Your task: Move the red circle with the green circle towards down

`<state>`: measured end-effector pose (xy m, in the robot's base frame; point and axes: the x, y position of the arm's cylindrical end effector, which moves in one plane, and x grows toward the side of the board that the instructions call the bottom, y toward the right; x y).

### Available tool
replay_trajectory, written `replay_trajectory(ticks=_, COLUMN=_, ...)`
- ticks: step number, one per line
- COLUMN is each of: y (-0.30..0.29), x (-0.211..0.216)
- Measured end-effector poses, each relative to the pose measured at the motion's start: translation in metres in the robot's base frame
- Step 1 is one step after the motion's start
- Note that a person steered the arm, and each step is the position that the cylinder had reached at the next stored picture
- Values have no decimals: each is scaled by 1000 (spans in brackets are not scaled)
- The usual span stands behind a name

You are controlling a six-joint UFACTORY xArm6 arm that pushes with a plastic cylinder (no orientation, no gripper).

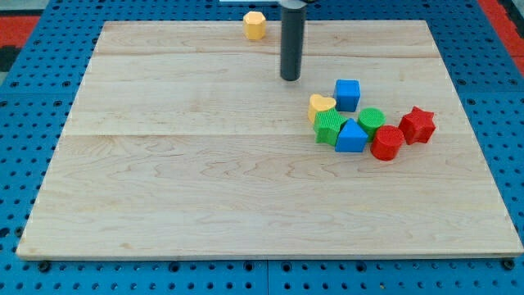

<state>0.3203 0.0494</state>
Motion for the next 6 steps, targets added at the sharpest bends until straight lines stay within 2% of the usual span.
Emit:
replay_trajectory(ticks=1, y=35, x=13)
replay_trajectory(ticks=2, y=68, x=77)
replay_trajectory(ticks=3, y=51, x=118)
replay_trajectory(ticks=4, y=31, x=95)
replay_trajectory(ticks=5, y=18, x=47)
replay_trajectory(ticks=6, y=56, x=16)
